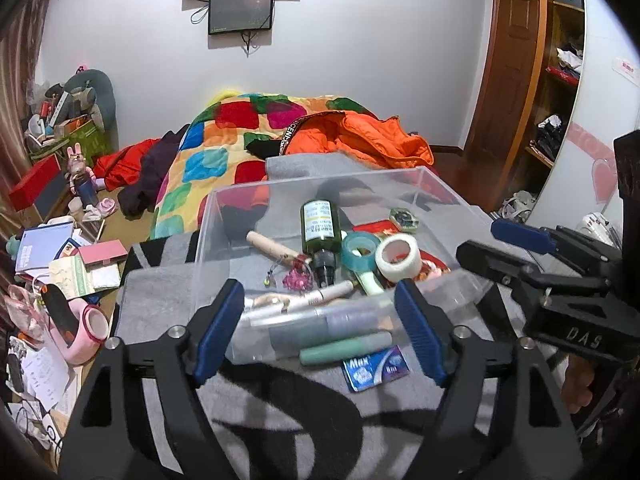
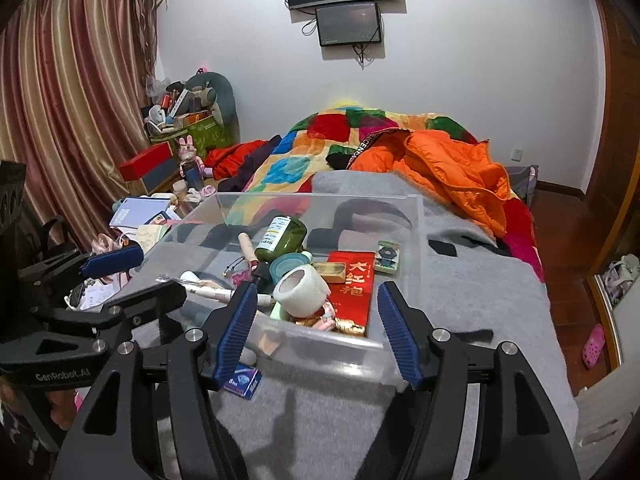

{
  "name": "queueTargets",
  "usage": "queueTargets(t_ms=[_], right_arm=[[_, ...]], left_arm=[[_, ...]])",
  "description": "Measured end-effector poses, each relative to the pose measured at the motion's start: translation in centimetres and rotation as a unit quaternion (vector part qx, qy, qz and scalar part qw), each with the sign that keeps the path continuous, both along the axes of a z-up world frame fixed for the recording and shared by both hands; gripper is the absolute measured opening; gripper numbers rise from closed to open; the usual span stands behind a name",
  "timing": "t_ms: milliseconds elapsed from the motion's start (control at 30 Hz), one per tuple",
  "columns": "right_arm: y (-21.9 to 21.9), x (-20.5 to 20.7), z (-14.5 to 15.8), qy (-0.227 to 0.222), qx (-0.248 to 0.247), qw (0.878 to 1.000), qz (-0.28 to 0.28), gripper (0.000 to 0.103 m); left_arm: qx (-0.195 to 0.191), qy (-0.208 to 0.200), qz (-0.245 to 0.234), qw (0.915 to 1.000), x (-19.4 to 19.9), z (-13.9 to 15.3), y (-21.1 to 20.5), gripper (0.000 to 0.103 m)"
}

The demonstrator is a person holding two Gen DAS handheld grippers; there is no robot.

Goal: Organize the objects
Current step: 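Withdraw both open tools toward the blue Max box and mint-green bottle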

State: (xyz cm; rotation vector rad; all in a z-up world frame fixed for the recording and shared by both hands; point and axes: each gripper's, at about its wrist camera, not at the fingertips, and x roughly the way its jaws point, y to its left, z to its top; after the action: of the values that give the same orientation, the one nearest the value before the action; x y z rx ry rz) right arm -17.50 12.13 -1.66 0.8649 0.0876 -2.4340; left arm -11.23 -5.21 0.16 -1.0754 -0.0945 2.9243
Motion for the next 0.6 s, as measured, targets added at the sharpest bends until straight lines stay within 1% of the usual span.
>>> queueTargets(t_ms=[100, 167, 233, 300, 467, 500, 567, 600], right_arm=[[0.6, 0.5, 0.1, 0.001, -0.004, 1.000, -0.004, 0.062], [1.0, 0.8, 0.2, 0.001, -0.007, 1.000, -0.008, 0.063], [1.4, 1.2, 0.1, 0.000, -0.009, 1.000, -0.010, 0.063], [1.6, 1.4, -0.1, -0.002, -0.009, 1.000, -0.010, 0.063], [2.0, 2.2, -0.7, -0.012, -0.003, 1.000, -0.006, 0.063], [2.1, 2.3, -0.9, -0.014, -0.002, 1.000, -0.005, 0.063], [2.1, 2.5, -1.3, -0.020, 0.001, 1.000, -0.002, 0.064], [2.0, 2.6, -1.6, -0.024, 0.003, 1.000, 0.000, 0.065]], left_arm=[[0.016, -0.014, -0.018, 0.9996, 0.6, -0.8, 0.4, 0.084], [0.012, -0.025, -0.026, 0.9993, 0.9, -1.6, 1.1, 0.084], [0.007, -0.040, -0.035, 0.9986, 1.0, -2.8, 1.9, 0.084], [0.010, -0.064, -0.043, 0.9970, 0.8, -4.5, 2.6, 0.084], [0.005, -0.110, -0.039, 0.9931, -0.4, -7.7, 3.5, 0.084], [0.008, -0.113, -0.035, 0.9929, -0.7, -8.0, 3.6, 0.084], [0.004, -0.105, -0.030, 0.9940, -0.7, -8.1, 3.8, 0.084], [0.006, -0.104, -0.031, 0.9940, -0.8, -8.1, 4.0, 0.082]])
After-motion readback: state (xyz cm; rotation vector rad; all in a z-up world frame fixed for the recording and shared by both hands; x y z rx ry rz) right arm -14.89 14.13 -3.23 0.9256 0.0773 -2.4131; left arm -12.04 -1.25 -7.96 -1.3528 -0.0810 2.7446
